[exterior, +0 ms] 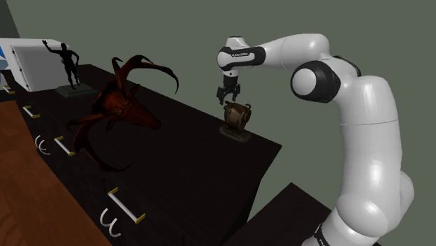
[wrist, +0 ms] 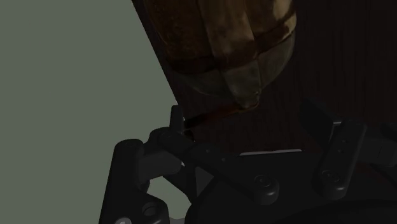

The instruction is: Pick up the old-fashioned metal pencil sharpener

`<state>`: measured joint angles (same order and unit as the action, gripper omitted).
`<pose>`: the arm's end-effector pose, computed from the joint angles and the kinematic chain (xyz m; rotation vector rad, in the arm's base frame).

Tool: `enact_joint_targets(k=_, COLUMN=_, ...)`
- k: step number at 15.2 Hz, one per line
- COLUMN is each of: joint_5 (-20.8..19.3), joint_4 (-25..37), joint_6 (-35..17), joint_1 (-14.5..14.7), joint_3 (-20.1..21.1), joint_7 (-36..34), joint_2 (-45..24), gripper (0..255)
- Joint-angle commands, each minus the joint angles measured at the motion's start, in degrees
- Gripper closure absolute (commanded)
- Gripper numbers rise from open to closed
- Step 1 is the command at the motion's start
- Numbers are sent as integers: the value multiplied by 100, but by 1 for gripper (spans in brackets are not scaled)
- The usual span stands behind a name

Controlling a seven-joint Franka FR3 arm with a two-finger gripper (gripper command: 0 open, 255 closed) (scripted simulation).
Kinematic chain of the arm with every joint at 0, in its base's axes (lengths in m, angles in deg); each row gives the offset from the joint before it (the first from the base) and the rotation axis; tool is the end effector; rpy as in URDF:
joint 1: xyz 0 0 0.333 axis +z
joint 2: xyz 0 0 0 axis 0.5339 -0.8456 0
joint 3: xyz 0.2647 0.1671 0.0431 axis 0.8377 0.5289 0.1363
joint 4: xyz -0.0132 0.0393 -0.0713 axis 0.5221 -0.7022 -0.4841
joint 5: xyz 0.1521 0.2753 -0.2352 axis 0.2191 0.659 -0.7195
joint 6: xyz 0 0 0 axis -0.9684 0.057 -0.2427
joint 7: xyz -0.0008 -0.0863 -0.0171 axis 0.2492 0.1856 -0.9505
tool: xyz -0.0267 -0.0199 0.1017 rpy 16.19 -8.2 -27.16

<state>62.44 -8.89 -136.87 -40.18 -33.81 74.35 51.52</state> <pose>0.7020 -0.1453 0.4492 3.0560 -0.0750 0.0457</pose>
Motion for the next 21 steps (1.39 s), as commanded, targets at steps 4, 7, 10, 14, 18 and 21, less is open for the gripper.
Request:
enact_joint_targets(k=4, joint_5=9, joint_4=-5, joint_6=-222, joint_1=-29, joint_3=-8, joint_7=-3, joint_2=-221, gripper=0)
enact_joint_targets(k=7, joint_5=8, joint_4=-184, joint_6=-433, joint_1=-28, joint_3=-6, joint_7=-15, joint_2=-254, gripper=0)
enact_joint_targets(k=10, joint_5=7, joint_4=-237, joint_6=-478, joint_1=-26, joint_3=-6, joint_7=-19, joint_2=-246, gripper=255)
enact_joint_targets(k=14, joint_5=7, joint_4=-223, joint_6=-469, joint_1=-25, joint_3=-6, joint_7=-21, joint_2=-252, gripper=255)
enact_joint_targets(k=18, joint_5=7, joint_4=-220, joint_6=-468, joint_1=-24, joint_3=-5, joint_7=-21, joint_2=-254, gripper=255)
enact_joint_targets(k=21, joint_5=9, joint_4=-104, joint_6=-334, joint_1=-28, joint_3=-7, joint_7=-9, joint_2=-235, gripper=255)
